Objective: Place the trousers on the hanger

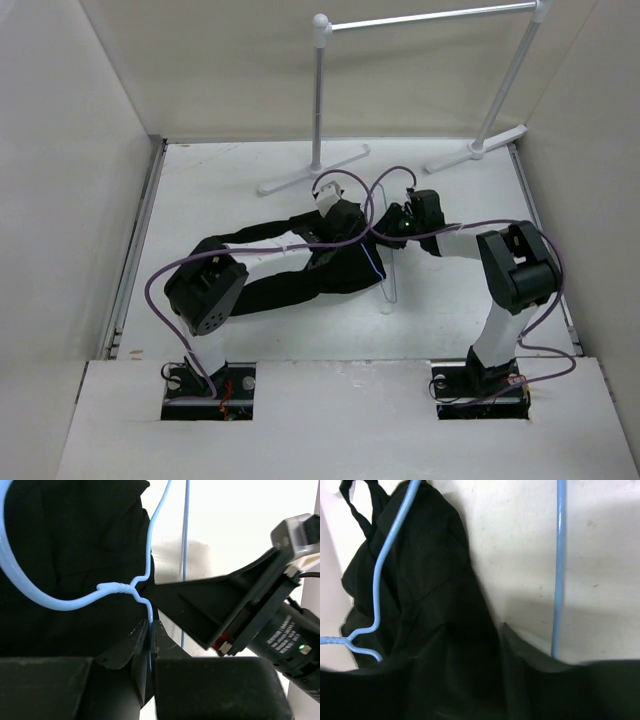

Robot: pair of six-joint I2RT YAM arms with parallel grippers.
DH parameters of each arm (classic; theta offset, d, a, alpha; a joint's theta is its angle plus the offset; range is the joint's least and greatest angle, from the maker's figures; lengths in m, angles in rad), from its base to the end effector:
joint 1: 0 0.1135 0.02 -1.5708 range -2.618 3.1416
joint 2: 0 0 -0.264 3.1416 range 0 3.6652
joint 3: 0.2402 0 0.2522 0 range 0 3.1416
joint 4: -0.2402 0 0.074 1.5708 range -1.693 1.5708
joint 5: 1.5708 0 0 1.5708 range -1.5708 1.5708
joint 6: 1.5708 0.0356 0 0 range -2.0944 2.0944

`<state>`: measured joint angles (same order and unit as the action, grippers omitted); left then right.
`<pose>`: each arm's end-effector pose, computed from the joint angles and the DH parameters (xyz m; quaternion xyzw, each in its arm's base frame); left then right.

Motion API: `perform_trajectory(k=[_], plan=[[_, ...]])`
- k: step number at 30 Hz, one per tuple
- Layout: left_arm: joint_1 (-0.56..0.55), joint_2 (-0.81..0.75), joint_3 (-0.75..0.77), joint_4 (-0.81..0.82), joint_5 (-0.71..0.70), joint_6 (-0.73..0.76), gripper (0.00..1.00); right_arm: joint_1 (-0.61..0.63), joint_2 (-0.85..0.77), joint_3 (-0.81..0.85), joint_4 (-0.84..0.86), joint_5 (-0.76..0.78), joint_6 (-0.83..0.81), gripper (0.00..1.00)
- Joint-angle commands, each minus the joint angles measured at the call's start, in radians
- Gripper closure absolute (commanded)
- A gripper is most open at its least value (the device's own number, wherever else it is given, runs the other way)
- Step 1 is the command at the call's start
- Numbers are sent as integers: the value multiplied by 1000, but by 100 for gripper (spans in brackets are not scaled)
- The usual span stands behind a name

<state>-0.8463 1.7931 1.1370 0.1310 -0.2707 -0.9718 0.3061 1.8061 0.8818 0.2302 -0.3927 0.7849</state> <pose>0.2740 -0.2952 0.2148 -0.1211 0.8526 -0.3185 0.3963 0.3384 0.1212 0.1425 0.1301 0.8824 0.3670 0.2642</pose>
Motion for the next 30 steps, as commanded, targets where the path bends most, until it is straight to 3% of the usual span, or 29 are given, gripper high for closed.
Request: perform_trajectory(k=[1,3,5,10,17,24,30], plan=[[6,-8,-8,32,-4,-7,100,17,25,3,80,-83,49,63],[8,-14,-14,30,-4,-2,100,15,21,-1,103,-95,91,82],[11,-29,-28,22,-12,2,100,6,-16,-23,162,-94,144,88],[43,-64,-85,4,-70,10,100,-15,-135,-89,245,-95,280,90],[72,-77,-118,2,-133,25,100,-22,-235,-156,153,-31,287,93],[109,-150,-190,-13,-150,61,100,-118,-361,-201,100,3,280,94],[79,-204,-232,-74,-124,131,100,-155,-354,-158,84,-9,300,93]])
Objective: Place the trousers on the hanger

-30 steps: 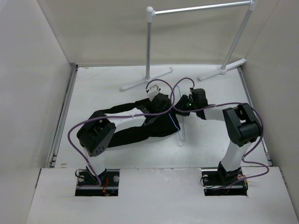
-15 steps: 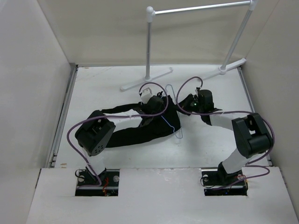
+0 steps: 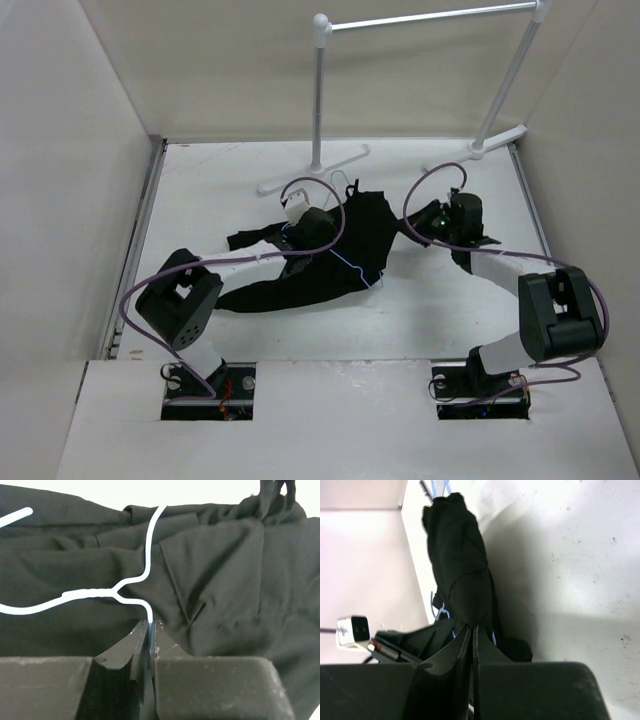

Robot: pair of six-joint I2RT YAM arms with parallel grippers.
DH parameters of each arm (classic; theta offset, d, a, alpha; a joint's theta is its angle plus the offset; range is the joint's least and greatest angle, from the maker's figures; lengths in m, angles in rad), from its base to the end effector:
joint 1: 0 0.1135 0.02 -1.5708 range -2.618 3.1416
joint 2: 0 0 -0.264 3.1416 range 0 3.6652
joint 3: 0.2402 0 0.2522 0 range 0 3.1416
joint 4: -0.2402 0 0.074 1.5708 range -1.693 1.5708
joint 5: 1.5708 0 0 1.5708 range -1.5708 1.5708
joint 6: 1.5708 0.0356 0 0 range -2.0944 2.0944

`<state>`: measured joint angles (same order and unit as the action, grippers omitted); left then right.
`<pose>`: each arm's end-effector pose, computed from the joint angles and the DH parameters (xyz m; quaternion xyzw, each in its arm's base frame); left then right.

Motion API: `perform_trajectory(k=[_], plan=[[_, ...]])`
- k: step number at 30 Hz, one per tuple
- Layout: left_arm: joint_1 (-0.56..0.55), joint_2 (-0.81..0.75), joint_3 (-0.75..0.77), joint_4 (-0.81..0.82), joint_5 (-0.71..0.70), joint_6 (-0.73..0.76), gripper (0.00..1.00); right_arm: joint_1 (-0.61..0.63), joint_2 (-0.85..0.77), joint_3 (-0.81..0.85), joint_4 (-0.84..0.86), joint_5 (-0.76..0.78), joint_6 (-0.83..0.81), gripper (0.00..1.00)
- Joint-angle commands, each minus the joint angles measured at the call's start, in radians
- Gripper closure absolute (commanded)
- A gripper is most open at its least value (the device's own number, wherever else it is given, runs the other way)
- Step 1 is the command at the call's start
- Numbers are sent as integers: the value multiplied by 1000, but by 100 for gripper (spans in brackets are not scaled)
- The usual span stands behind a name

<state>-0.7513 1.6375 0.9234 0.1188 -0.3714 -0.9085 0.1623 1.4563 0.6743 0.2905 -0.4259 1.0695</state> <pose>0.2651 -0.2300 0.2017 -0.1544 0.8587 -0.2298 0.4312 0.2934 0.0629 0.1955 0.2698 0.8013 0.4381 0.3052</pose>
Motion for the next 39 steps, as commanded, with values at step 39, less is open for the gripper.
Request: perform_trajectory(k=[39], plan=[[-45,-139,-38,-263,-145,150,100,-85,4,53,-228,213,-77,94]])
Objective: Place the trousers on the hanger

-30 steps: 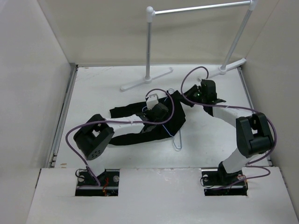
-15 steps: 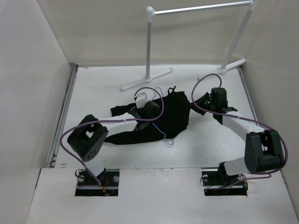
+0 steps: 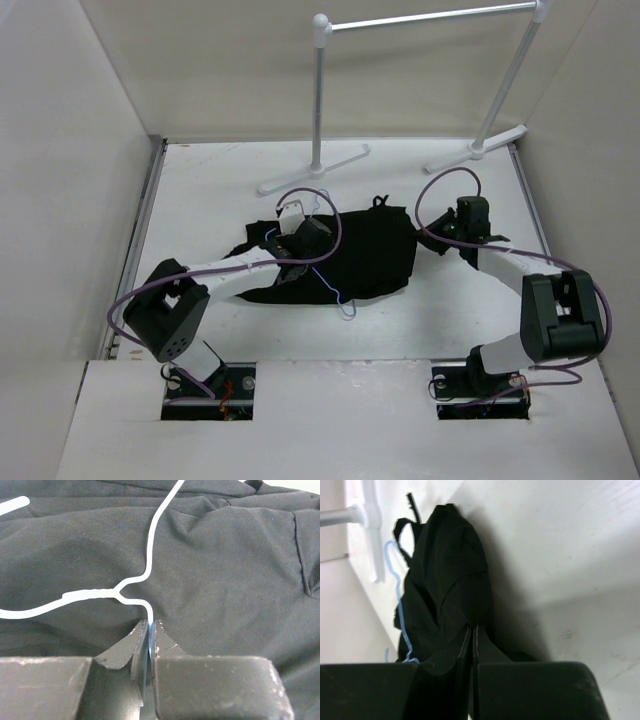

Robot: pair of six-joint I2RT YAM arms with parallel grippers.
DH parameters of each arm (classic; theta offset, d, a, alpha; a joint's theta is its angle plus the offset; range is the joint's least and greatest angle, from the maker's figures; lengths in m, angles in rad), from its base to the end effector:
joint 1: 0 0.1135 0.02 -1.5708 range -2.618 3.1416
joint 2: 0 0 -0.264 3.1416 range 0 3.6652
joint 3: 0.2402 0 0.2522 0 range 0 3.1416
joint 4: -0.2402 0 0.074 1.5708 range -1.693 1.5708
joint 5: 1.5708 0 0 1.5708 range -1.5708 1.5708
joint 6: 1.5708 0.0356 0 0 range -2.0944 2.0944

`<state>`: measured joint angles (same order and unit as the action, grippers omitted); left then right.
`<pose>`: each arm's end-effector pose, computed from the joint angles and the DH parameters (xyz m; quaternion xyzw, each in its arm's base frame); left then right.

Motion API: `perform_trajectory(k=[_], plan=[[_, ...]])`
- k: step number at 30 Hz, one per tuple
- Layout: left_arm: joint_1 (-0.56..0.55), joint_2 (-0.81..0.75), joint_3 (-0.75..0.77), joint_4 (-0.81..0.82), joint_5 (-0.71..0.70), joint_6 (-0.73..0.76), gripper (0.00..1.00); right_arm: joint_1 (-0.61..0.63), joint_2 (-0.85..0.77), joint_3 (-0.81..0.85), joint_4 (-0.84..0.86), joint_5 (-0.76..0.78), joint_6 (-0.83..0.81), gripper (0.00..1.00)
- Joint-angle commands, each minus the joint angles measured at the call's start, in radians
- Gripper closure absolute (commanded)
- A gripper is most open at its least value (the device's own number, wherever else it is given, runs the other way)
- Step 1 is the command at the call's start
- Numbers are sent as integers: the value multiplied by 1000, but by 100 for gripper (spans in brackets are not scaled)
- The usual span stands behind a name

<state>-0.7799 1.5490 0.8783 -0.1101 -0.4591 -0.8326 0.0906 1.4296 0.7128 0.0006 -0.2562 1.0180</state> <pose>0.2377 -0.2129 0.1976 -0.1112 0.8962 -0.1251 0.4109 0.2867 0.0351 0.1880 0.3564 0.8310 0.3152 0.2883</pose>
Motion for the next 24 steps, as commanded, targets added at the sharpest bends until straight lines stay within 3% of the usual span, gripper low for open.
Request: perform_trajectory(k=[1,7,24], plan=[[-22,-53,16,-40,-68,98,100,-13,41,19,62,51,-27,93],[-69,-66,85,-105,-153,230,100,-7,77,39,59,84,-44,93],[-132,-135,198,-143,-200,202,100,24,115,57,55,101,-44,87]])
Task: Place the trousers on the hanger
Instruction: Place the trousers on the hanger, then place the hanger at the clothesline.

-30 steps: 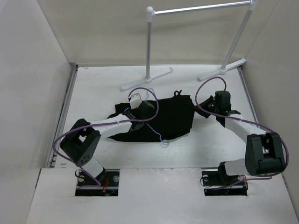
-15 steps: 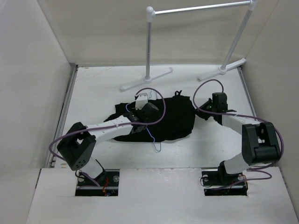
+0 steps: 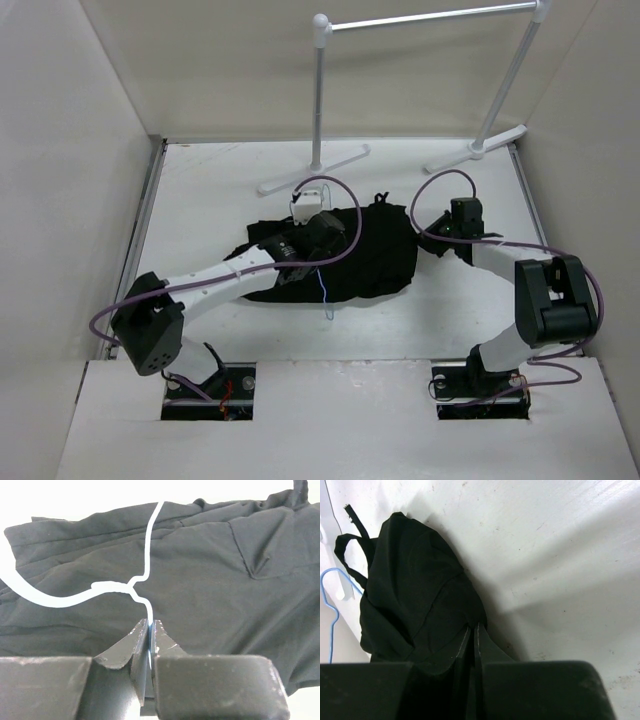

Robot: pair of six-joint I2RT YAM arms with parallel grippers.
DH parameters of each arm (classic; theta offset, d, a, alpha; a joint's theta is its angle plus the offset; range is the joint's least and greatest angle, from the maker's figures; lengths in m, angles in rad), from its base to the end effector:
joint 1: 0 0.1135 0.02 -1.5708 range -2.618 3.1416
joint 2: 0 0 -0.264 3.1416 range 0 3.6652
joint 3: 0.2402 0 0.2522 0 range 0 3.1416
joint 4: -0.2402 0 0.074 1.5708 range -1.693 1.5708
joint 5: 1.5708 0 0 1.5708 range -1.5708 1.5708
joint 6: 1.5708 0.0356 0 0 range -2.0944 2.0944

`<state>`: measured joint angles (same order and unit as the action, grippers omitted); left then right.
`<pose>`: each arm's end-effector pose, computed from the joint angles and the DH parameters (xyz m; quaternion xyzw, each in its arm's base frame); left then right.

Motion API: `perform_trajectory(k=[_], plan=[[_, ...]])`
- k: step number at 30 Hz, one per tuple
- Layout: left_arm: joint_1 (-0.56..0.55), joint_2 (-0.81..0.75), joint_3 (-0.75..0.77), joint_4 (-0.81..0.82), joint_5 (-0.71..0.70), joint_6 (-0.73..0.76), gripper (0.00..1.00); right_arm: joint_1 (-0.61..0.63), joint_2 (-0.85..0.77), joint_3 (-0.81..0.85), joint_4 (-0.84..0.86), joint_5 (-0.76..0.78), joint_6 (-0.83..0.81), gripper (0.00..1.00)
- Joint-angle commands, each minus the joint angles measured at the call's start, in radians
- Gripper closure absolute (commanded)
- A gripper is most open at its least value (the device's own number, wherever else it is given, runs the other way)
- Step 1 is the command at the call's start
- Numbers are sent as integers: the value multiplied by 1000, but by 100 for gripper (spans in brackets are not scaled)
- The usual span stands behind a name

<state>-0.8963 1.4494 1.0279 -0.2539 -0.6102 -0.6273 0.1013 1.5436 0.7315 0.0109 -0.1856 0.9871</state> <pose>0.2137 -0.2345 0.2656 -0.0136 0.8695 -0.0891 0.4857 0.2985 0.0369 0.1626 0.3641 0.8487 0.2670 0.2753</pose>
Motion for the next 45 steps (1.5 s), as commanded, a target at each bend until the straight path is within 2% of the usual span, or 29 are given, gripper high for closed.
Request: perform_trajectory(k=[1,4,6,8,10,13,16,19,21,24,26,30,36,38,44,45], plan=[[-22,-35,60,2,-56,-3,100,16,3,36,43,34,-13,84],[-37,-32,107,-14,-78,4,100,27,-10,26,37,38,-13,71],[-54,-37,152,-42,-97,9,100,33,-52,20,18,37,-16,57],[-71,-49,204,-76,-109,11,100,39,-132,23,-20,29,-31,42],[-86,-70,248,-103,-120,12,100,57,-233,38,-64,31,-63,32],[-98,-95,311,-137,-115,14,100,96,-391,68,-150,44,-128,25],[-100,-103,368,-157,-105,31,100,146,-546,91,-190,45,-185,23],[-102,-103,420,-142,-91,57,100,220,-631,115,-141,-30,-228,32],[-100,-92,458,-127,-77,73,100,278,-637,137,-74,-144,-232,37],[-102,-78,494,-87,-65,106,100,381,-602,155,76,-259,-232,30],[-109,-70,509,-59,-60,123,100,453,-564,187,142,-275,-240,26],[-114,-58,529,-41,-60,138,100,533,-452,250,181,-261,-254,25],[-120,-61,531,-28,-59,141,100,594,-341,267,254,-250,-258,31],[-117,-63,529,-27,-59,141,100,616,-315,261,274,-244,-257,38],[-109,-72,515,-15,-57,138,100,650,-295,209,374,-192,-203,82],[-108,-75,511,-10,-54,135,99,650,-300,201,394,-189,-188,87]])
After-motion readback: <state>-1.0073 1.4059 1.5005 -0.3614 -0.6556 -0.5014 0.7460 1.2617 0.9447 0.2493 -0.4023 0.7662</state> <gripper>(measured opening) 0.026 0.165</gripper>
